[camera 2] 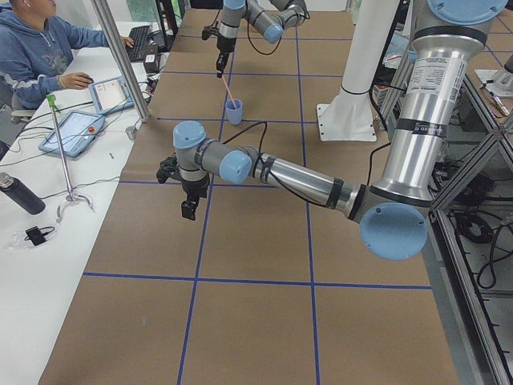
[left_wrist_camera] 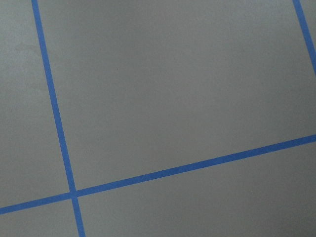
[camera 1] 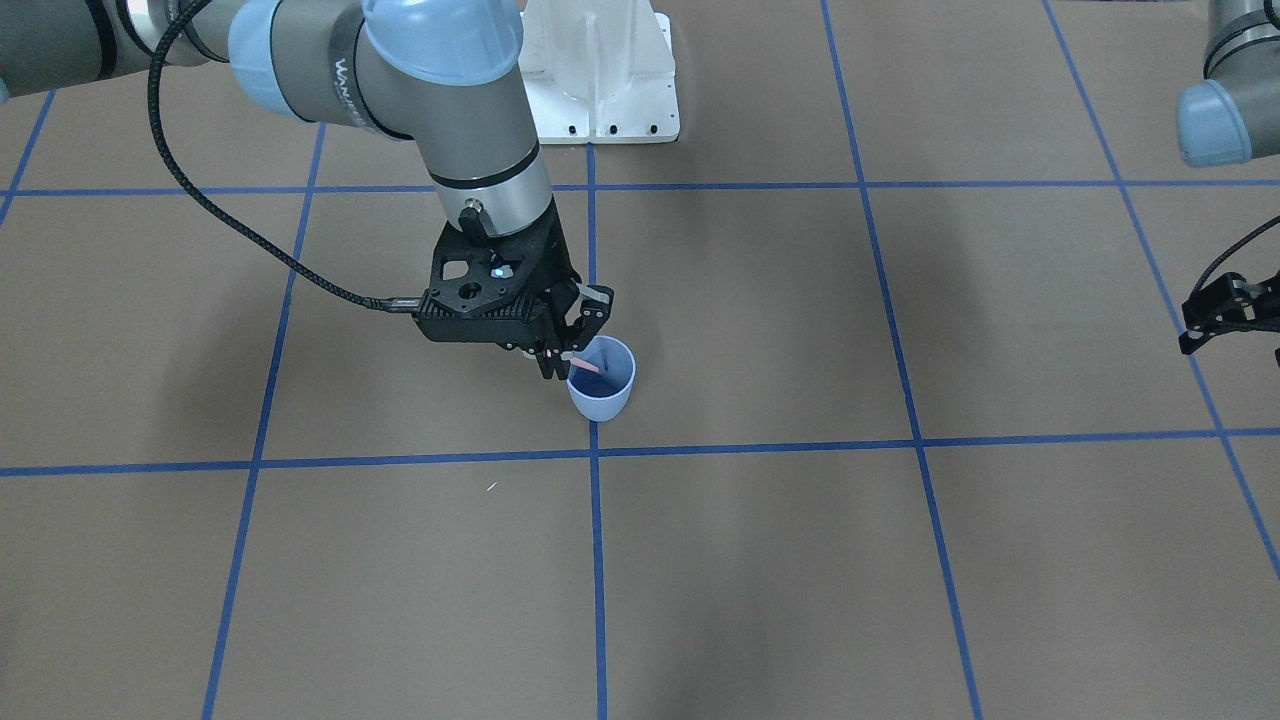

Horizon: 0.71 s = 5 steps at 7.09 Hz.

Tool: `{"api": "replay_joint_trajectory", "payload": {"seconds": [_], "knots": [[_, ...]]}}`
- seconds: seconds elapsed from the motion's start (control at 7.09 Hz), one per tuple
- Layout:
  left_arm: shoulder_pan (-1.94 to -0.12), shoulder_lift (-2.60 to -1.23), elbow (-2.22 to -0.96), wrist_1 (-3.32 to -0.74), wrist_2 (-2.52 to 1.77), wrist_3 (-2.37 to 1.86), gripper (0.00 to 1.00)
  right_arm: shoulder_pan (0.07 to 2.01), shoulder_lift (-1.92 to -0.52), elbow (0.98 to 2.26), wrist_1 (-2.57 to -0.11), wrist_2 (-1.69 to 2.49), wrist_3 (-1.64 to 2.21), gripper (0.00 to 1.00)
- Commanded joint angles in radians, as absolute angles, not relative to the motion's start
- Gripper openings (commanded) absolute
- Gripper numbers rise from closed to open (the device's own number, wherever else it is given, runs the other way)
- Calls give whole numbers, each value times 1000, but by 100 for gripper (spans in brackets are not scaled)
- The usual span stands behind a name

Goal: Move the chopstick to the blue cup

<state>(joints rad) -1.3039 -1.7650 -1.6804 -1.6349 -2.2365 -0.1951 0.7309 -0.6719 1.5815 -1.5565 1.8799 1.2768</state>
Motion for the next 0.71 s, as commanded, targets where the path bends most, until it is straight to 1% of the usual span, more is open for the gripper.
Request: {"api": "replay_joint_trajectory", "payload": {"seconds": [0.0, 0.14, 0.28, 0.56], "knots": [[-1304, -1766, -1681, -1634, -2237, -196, 99, 729, -676, 1588, -1551, 1879, 1278, 100], [-1304, -1767, -1680, -1634, -2237, -198, 99, 730, -686, 1617, -1555, 1881, 1276, 100], [-1304, -1767, -1678, -1634, -2237, -198, 99, 736, -734, 1690, -1562, 1884, 1276, 100], [-1304, -1767, -1677, -1634, -2237, -198, 99, 874, -855, 1860, -1679, 1995, 1257, 100]]}}
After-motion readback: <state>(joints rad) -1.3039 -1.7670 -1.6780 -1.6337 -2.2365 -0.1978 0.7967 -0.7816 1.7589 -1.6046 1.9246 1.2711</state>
